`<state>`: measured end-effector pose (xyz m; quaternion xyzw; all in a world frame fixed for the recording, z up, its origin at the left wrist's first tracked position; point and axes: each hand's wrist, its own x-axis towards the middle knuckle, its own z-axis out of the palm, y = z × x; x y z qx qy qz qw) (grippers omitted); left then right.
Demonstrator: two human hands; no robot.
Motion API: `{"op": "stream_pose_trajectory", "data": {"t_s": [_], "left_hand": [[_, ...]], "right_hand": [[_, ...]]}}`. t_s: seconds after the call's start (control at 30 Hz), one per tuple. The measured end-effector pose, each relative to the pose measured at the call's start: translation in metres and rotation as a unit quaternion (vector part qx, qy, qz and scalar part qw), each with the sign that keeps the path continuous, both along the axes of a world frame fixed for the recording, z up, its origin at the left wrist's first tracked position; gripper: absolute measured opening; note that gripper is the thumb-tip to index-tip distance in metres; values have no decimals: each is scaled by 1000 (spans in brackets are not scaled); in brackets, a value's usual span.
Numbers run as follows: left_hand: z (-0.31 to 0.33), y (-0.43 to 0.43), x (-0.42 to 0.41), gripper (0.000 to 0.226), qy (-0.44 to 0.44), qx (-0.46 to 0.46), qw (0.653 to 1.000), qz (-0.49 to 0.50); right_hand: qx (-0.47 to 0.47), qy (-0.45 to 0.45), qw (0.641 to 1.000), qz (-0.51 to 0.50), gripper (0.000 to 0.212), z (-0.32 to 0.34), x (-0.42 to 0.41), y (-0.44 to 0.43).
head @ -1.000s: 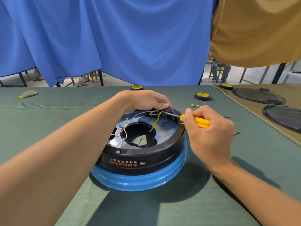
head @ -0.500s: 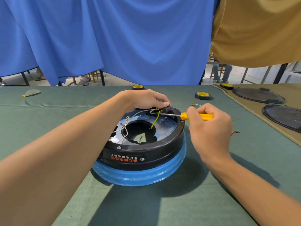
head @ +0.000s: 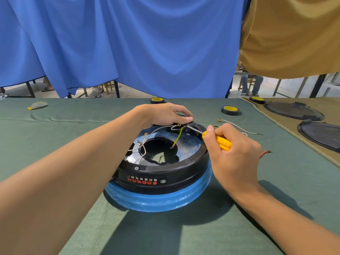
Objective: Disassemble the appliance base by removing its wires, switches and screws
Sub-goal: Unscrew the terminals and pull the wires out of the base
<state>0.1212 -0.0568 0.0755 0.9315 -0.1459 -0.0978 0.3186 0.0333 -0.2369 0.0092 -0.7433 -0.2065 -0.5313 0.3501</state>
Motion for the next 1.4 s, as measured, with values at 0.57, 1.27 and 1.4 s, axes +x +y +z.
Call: {"op": "stream_pose_trajectory", "data": {"t_s": [0.57,1.27,1.4], "left_hand": [[0,-2,-2,32,-3,9,1000,18],[8,2,-46,25,-235,6,955,182],[9,-6,-70,38,-92,156,980,85]], "right_hand": [[152,148,977,34,33,1,11,-5],[341,224,904,132,28,11,12,-11],[414,247,867,127,24,17,16,-20]]}}
